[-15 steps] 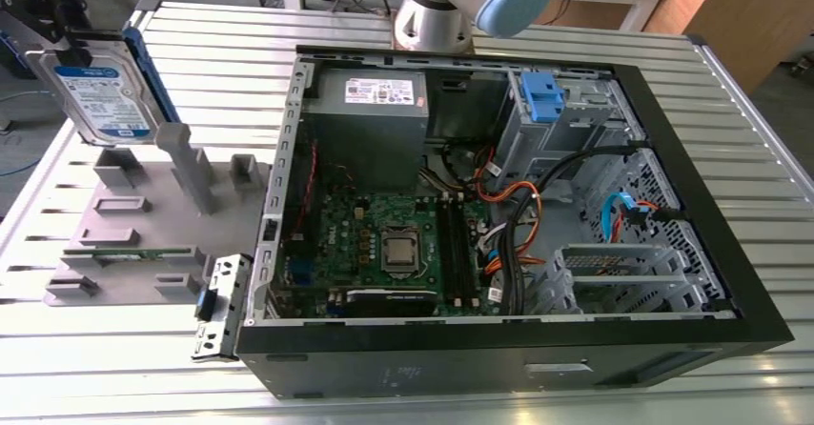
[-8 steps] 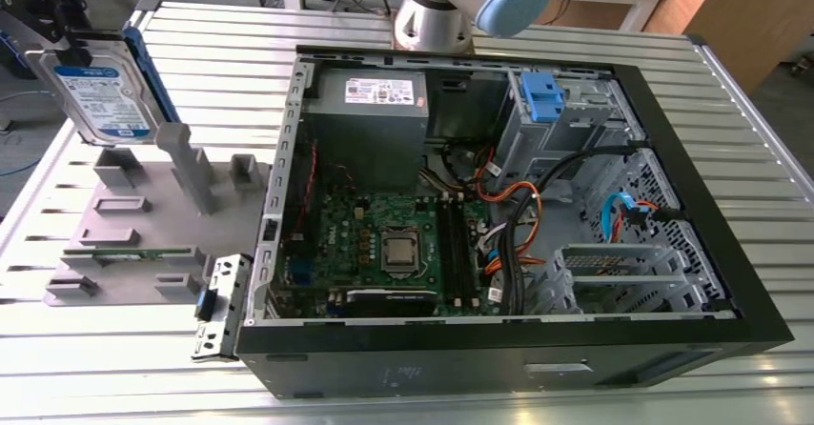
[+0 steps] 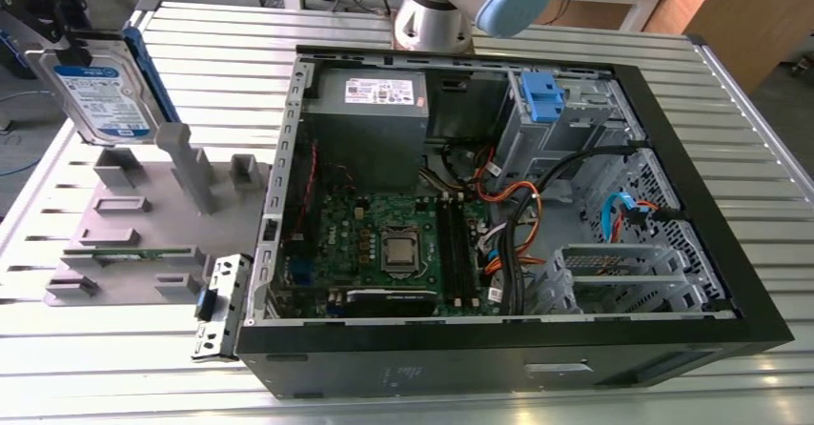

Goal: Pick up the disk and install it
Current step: 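Pick up the disk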

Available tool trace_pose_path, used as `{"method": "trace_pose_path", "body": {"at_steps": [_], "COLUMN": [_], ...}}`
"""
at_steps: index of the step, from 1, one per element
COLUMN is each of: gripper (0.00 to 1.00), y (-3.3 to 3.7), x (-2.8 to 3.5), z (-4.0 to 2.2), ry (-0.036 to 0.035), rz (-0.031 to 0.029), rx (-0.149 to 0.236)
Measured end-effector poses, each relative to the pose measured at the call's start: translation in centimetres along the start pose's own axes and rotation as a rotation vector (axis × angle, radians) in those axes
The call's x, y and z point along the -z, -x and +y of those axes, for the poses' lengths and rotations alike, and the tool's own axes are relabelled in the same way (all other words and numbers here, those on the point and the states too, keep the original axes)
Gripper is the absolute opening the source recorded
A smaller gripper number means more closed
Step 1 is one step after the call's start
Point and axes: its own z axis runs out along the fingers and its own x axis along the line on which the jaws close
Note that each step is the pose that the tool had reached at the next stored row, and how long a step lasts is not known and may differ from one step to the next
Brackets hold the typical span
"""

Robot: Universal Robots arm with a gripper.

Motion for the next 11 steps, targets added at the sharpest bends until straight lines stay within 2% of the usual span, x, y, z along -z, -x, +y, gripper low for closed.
{"method": "trace_pose_path", "body": {"at_steps": [4, 11], "gripper": [0.35, 0.35], "y": [0.01, 0.04], "x": [0.44, 1.73], "z": [0.02, 0.07], "ry": [0.0001, 0.0], "rz": [0.0001, 0.0], "rx": [0.0, 0.0]}}
